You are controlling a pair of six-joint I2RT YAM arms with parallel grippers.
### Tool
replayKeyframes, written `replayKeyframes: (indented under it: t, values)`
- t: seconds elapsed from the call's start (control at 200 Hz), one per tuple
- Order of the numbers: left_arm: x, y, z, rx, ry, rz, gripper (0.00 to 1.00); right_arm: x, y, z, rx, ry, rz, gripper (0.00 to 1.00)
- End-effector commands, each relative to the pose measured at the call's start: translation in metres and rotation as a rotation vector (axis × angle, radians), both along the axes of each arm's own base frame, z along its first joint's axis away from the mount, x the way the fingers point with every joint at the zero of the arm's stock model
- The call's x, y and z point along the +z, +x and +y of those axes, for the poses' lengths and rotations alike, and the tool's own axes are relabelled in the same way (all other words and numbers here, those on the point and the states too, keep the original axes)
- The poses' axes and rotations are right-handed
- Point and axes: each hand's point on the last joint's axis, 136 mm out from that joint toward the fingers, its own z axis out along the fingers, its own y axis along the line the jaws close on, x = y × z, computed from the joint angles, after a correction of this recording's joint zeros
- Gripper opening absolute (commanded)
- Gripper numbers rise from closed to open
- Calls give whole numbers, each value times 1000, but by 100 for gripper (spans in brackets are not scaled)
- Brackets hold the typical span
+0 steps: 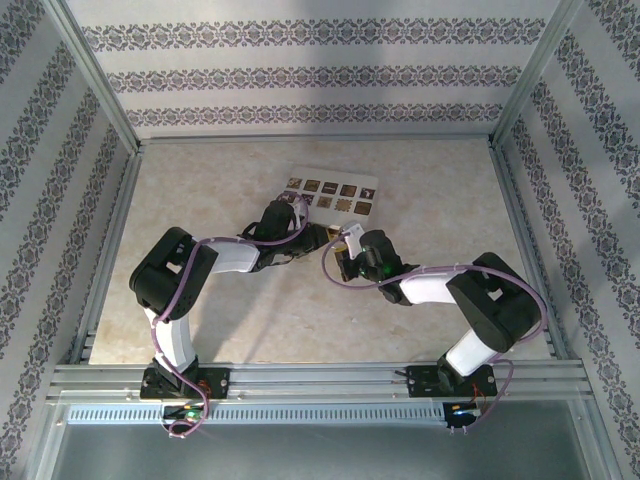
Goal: Unlock the padlock with the key
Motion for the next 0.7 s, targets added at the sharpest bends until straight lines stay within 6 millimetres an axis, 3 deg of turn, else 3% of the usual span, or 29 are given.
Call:
replayKeyframes:
  t: [0.0,0.37,0.695]
  values:
    - [34,-2,-15,-34,-79,-20,24,-3,5,-7,-14,-12,-32,0]
    - [36,0,-16,-32,-82,-16,24,-10,7,-6,-10,5,-21,0]
    - [38,1,-17,-29,-86,-3,24,-4,8,-8,-5,61,-34,0]
